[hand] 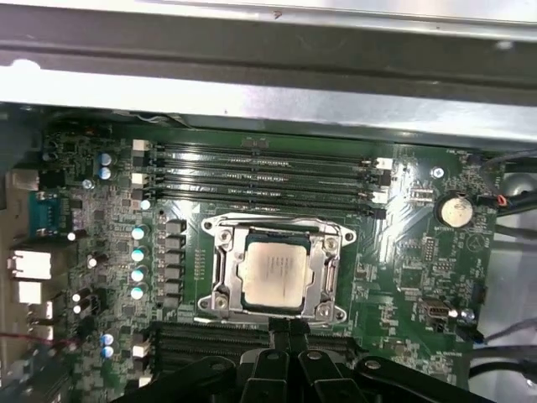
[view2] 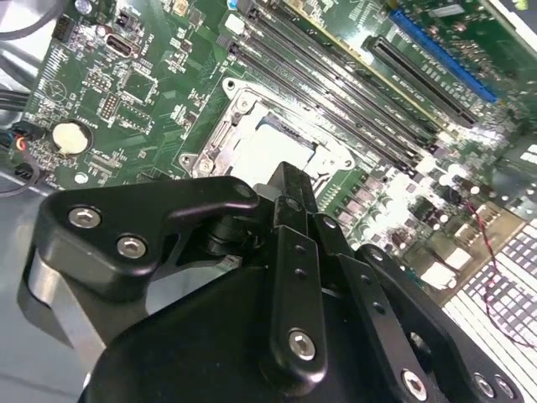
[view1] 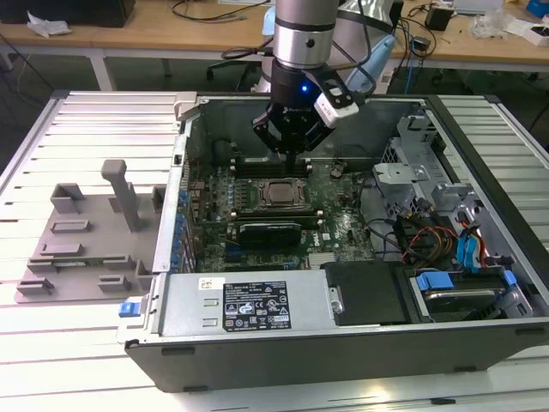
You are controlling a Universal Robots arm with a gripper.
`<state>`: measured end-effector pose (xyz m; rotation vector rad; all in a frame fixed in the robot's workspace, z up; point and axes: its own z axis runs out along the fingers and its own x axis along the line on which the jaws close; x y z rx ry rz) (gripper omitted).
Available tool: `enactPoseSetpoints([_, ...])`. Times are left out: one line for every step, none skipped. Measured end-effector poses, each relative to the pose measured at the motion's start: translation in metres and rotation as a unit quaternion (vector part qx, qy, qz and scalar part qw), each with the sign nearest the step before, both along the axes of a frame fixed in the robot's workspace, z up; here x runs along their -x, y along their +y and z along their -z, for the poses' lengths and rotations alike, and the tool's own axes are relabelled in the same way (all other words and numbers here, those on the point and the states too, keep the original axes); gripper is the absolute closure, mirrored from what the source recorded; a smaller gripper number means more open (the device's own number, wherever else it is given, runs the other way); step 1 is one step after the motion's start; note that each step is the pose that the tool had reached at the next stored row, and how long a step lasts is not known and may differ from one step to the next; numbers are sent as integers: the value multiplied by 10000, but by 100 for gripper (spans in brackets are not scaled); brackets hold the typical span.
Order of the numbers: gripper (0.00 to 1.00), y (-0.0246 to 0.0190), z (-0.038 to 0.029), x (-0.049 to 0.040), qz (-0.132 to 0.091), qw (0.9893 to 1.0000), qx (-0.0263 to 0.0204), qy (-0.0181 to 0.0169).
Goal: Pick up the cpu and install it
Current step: 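Install the second cpu locking lever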
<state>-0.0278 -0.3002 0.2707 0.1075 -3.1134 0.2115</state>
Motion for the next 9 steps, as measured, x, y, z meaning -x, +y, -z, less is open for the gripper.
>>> enactPoseSetpoints([89,0,-19,0,0,10000,2,0])
enactPoseSetpoints([89,0,-49,0,0,10000,3,0])
enactPoseSetpoints([89,0,-64,0,0,10000,2,0])
enactPoseSetpoints([89,0,-64,0,0,10000,1,-1])
enactPoseSetpoints([89,0,-64,0,1,10000,1,-1])
enactPoseSetpoints([89,0,-66,0,0,10000,2,0])
enactPoseSetpoints([89,0,-68,0,0,10000,2,0])
enactPoseSetpoints([89,0,-69,0,0,10000,2,0])
enactPoseSetpoints([89,0,-69,0,0,10000,2,0])
